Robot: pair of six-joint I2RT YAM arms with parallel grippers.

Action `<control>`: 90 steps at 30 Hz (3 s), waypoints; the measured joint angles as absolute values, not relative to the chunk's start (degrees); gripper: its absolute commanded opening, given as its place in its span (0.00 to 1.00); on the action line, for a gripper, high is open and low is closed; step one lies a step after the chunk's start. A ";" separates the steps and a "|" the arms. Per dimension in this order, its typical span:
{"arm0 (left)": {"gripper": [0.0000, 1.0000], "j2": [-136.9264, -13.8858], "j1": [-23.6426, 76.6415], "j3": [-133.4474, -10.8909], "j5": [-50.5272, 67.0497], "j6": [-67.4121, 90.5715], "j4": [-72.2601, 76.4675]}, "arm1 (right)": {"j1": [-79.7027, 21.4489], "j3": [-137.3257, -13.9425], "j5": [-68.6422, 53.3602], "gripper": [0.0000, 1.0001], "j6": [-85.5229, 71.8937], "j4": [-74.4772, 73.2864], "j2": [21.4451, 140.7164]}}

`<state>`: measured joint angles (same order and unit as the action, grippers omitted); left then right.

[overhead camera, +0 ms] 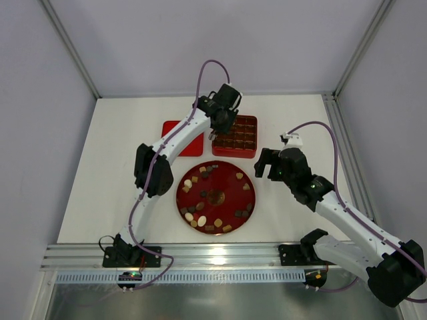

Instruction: Pack the chocolate

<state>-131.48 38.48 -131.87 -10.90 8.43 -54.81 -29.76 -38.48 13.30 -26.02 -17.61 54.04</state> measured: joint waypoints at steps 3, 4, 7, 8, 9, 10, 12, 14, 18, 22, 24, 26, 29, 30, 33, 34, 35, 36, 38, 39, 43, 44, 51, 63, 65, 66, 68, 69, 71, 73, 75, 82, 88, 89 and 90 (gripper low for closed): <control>0.41 -131.48 38.46 -131.87 -10.90 8.32 -54.74 | -29.76 -38.48 13.30 1.00 -26.02 -17.61 54.04; 0.41 -131.48 38.44 -131.90 -10.90 8.29 -54.70 | -29.76 -38.48 13.30 1.00 -26.02 -17.61 54.04; 0.41 -131.44 38.39 -131.90 -10.83 8.27 -54.57 | -29.76 -38.48 13.30 1.00 -26.02 -17.61 54.04; 0.41 -131.37 38.37 -131.90 -10.66 8.27 -54.54 | -29.76 -38.48 13.28 1.00 -26.02 -17.61 54.04; 0.41 -131.24 38.33 -131.90 -10.46 8.27 -54.54 | -29.76 -38.48 13.28 1.00 -26.02 -17.61 54.04; 0.41 -131.04 38.26 -131.90 -10.26 8.29 -54.52 | -29.76 -38.48 13.26 1.00 -26.02 -17.61 54.04; 0.41 -130.47 38.13 -131.90 -9.78 8.32 -54.52 | -29.76 -38.48 13.21 1.00 -26.02 -17.58 54.04; 0.41 -129.54 38.00 -131.90 -9.30 8.34 -54.54 | -29.76 -38.48 13.10 1.00 -26.02 -17.58 54.04; 0.40 -126.52 37.87 -131.90 -8.36 8.58 -54.70 | -29.76 -38.48 13.08 1.00 -26.02 -17.58 54.04; 0.40 -121.95 37.85 -130.52 -7.44 9.02 -54.72 | -29.76 -38.48 13.06 1.00 -25.82 -17.61 54.04; 0.40 -118.43 37.85 -127.81 -7.11 9.63 -54.98 | -29.76 -38.48 13.06 1.00 -25.78 -17.61 54.04; 0.40 -114.59 37.85 -124.75 -6.63 10.33 -55.24 | -29.69 -38.48 13.06 1.00 -25.71 -17.63 54.00; 0.39 -109.12 37.85 -119.26 -5.93 11.57 -55.81 | -29.50 -38.48 13.04 1.00 -25.63 -17.65 53.78; 0.39 -106.80 37.87 -116.40 -5.76 11.81 -56.21 | -29.50 -38.48 13.02 1.00 -25.61 -17.65 53.60; 0.39 -100.90 38.17 -108.20 -5.74 12.64 -56.84 | -29.45 -38.48 12.88 1.00 -25.61 -17.63 53.17; 0.39 -98.83 38.30 -105.19 -5.74 12.91 -57.58 | -29.43 -38.48 12.86 1.00 -25.61 -17.65 53.10; 0.39 -96.88 38.52 -102.37 -5.78 13.10 -57.91 | -29.43 -38.48 12.84 1.00 -25.61 -17.65 53.10; 0.39 -94.83 38.81 -99.20 -5.91 13.23 -57.91 | -29.43 -38.48 12.80 1.00 -25.61 -17.65 53.12; 0.39 -91.33 39.46 -94.04 -6.00 13.45 -58.94 | -29.39 -38.48 12.71 1.00 -25.61 -17.65 53.10; 0.40 -89.58 39.88 -91.61 -6.04 13.56 -59.20 | -29.39 -38.48 12.69 1.00 -25.61 -17.65 53.10; 0.40 -84.01 41.34 -84.42 -6.04 14.46 -60.36 | -29.39 -38.48 12.67 1.00 -25.61 -17.65 53.12; 0.41 -82.72 41.63 -82.96 -6.04 14.68 -60.75 | -29.39 -38.48 12.67 1.00 -25.61 -17.65 53.12; 0.43 -77.76 42.15 -75.18 -6.39 16.01 -61.08 | -29.39 -38.46 12.29 1.00 -25.65 -17.63 53.12; 0.44 -78.17 43.46 -72.25 -6.09 16.60 -58.54 | -29.39 -38.35 12.29 1.00 -25.63 -17.63 53.12; 0.44 -78.54 43.44 -72.18 -5.98 16.60 -58.28 | -29.39 -38.35 12.29 1.00 -25.65 -17.63 53.15; 0.44 -78.81 43.44 -72.18 -5.96 16.60 -58.08 | -29.39 -38.35 12.29 1.00 -25.63 -17.63 53.15; 0.44 -79.26 43.46 -72.12 -5.89 16.60 -57.52 | -29.39 -38.35 12.29 1.00 -25.63 -17.63 53.15; 0.44 -79.48 43.46 -72.05 -5.89 16.60 -57.30 | -29.39 -38.35 12.29 1.00 -25.63 -17.63 53.15; 0.44 -79.90 43.48 -71.96 -5.82 16.60 -56.95 | -29.39 -38.35 12.32 1.00 -25.63 -17.63 53.15; 0.44 -80.31 43.48 -71.85 -5.72 16.60 -56.62 | -29.39 -38.35 12.32 1.00 -25.63 -17.63 53.15; 0.44 -80.88 43.48 -71.81 -5.54 16.60 -56.29 | -29.39 -38.35 12.32 1.00 -25.63 -17.65 53.15; 0.44 -82.70 43.48 -70.89 -5.13 16.60 -55.35 | -29.39 -38.22 12.34 1.00 -25.65 -17.65 53.15; 0.43 -83.64 43.48 -70.04 -4.84 16.60 -54.57 | -29.39 -38.04 12.34 1.00 -25.65 -17.63 53.12; 0.43 -83.66 43.48 -70.00 -4.82 16.60 -54.52 | -29.39 -38.02 12.34 1.00 -25.65 -17.65 53.12; 0.43 -83.70 43.48 -69.95 -4.80 16.60 -54.46 | -29.36 -37.98 12.34 1.00 -25.65 -17.63 53.12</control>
<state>-83.70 43.48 -69.95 -4.80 16.60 -54.46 -29.36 -37.98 12.34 -25.65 -17.63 53.12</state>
